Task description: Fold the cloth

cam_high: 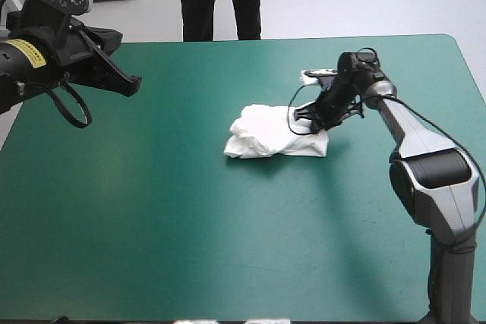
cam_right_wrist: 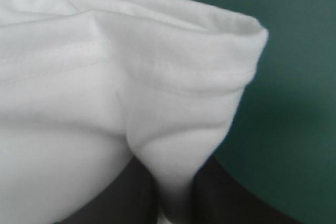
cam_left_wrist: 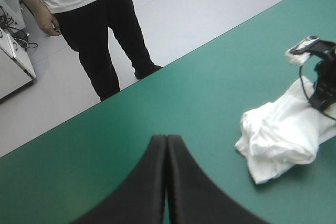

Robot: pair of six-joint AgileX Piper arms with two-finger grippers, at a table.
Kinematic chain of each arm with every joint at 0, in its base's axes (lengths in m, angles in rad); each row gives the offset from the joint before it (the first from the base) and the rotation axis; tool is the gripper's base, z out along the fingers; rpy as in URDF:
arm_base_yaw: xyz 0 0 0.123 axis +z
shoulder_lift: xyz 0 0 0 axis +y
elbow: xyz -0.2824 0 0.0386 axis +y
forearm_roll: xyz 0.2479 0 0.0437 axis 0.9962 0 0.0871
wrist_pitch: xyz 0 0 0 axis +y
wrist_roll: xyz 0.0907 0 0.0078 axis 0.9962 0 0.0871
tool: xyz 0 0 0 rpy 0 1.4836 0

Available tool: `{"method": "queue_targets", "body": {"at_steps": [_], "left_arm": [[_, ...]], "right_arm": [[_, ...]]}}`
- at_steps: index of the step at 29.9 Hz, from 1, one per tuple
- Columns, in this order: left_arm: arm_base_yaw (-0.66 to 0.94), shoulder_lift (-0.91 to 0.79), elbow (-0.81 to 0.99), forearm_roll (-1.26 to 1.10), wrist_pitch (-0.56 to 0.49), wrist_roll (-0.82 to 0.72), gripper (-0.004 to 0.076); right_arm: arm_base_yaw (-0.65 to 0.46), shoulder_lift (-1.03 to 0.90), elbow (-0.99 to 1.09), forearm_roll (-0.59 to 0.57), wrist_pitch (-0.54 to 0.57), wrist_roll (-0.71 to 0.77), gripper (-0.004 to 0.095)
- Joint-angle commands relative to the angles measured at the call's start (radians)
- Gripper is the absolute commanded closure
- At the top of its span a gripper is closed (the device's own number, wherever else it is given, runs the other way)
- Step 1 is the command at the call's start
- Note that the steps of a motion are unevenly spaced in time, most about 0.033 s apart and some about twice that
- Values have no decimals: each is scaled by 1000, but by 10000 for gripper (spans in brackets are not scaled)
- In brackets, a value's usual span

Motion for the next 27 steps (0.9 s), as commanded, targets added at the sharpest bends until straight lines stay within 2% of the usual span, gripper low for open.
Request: {"method": "queue_targets", "body": {"at_steps": [1,10,19,27], "left_arm": [[0,-24,-20,-17,-45,-3,734],[0,-24,-20,-49,-51,5,734],[0,-24,-20,-88,-51,7,734],[0,-24,-20,-99,-51,17,734]], "right_arm": [[-100,-136,84,-124,28,4,908],[-368,-377,443,-226,-53,4,907],[-656,-597,720,-239,-180,4,908],[-691,-646,776,-246,-201,4,897]]}}
